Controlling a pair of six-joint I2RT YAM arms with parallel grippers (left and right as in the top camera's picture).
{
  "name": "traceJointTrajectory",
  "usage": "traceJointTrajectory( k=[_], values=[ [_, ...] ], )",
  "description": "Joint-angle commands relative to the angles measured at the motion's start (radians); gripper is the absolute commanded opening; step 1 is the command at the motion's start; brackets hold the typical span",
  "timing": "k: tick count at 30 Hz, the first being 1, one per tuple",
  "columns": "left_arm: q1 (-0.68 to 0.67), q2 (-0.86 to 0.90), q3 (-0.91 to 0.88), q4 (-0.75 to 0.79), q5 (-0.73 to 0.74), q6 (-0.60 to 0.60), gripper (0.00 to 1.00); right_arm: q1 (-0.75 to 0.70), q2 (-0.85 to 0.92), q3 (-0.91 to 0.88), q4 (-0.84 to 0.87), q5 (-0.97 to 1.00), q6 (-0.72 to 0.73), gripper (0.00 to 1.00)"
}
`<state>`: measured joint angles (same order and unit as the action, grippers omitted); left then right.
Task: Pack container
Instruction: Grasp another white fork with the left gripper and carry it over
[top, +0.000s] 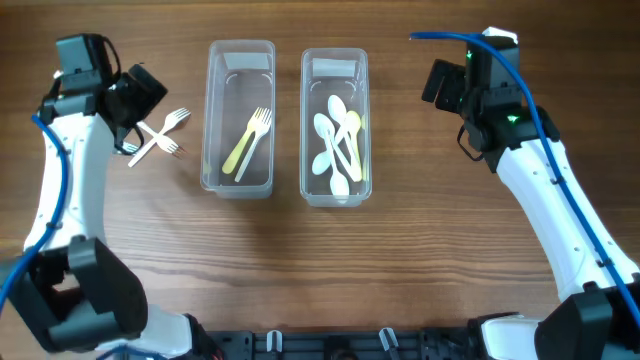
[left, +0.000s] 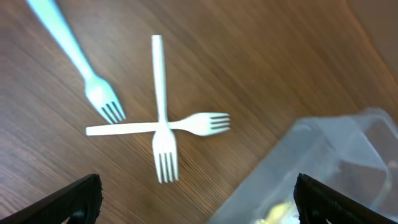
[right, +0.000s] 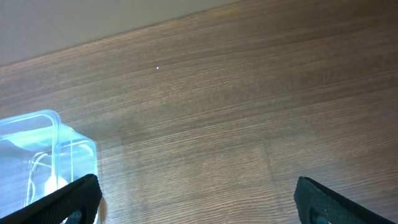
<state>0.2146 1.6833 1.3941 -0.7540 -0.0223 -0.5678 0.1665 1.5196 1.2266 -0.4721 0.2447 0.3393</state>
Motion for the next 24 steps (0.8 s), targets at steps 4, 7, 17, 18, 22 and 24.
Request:
traceJointTrajectory(
  k=[4, 7, 17, 18, 22, 24],
  values=[
    [0.039, 0.286, -0.027, 0.115, -0.013, -0.077, 1.0, -0.003, 0.001, 0.006, 0.001, 0.018, 0.001, 1.0],
    [0.039, 0.361, -0.027, 0.187, -0.013, -0.077, 0.99, -0.003, 0.001, 0.006, 0.001, 0.017, 0.002, 1.0],
    [0.039, 0.374, -0.027, 0.243, -0.013, -0.077, 0.88, -0.003, 0.001, 0.006, 0.001, 0.017, 0.002, 1.0],
    [0.039, 0.375, -0.027, 0.246, -0.017, -0.077, 0.82, -0.003, 0.001, 0.006, 0.001, 0.018, 0.002, 1.0],
    [0.039, 0.376, -0.027, 0.261, -0.03, -0.077, 0.6, -0.003, 0.001, 0.006, 0.001, 0.018, 0.001, 1.0],
    [0.039, 0.38, -0.027, 0.255, -0.051, -0.077, 0.56, -0.003, 0.001, 0.006, 0.001, 0.017, 0.002, 1.0]
  ],
)
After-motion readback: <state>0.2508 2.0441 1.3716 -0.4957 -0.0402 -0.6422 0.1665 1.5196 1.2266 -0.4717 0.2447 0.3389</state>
